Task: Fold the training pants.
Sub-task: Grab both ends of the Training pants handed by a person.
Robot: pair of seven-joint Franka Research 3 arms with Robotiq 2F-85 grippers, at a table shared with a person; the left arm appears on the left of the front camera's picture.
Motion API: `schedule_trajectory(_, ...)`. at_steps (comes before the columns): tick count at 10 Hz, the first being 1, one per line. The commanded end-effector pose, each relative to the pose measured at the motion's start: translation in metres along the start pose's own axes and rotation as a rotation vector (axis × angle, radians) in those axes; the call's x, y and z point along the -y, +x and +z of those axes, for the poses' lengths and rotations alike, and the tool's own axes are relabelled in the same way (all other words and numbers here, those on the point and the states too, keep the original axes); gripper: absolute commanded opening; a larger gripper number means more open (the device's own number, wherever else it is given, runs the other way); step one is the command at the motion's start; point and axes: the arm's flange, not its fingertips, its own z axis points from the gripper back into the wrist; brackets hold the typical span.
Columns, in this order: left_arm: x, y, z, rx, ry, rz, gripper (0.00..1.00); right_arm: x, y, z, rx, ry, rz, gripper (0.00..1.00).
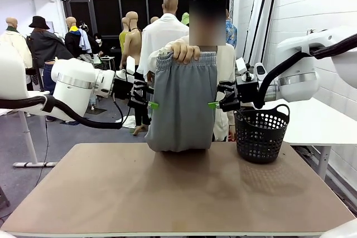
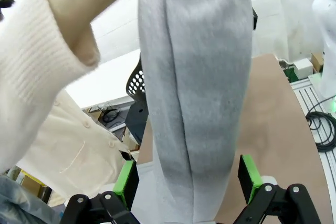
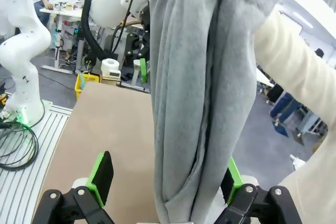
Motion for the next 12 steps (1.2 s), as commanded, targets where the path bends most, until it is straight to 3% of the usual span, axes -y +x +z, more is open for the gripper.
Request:
schedule_trajectory(1, 0.002, 0.011, -0.001, 0.036, 0.032, 0.002, 1.0, 0.006, 0.003, -0.006, 0.043, -0.009, 0.027, 1.0)
schedule_trajectory(4, 0.005, 0.02, 0.002, 0.072, 0.005, 0.031, 1.0, 0.005, 0.01, -0.011, 0.036, -0.007, 0.035, 1.0)
schedule_trajectory(10, 0.005, 0.019, 0.0, 0.042, 0.006, 0.009, 1.0, 0.003, 0.009, -0.003, 0.004, 0.008, 0.019, 1.0)
schedule_trajectory(12, 0.006, 0.038, -0.005, 0.081, 0.015, 0.027, 1.0, 0.011, 0.02, -0.013, 0.04, -0.022, -0.01, 1.0)
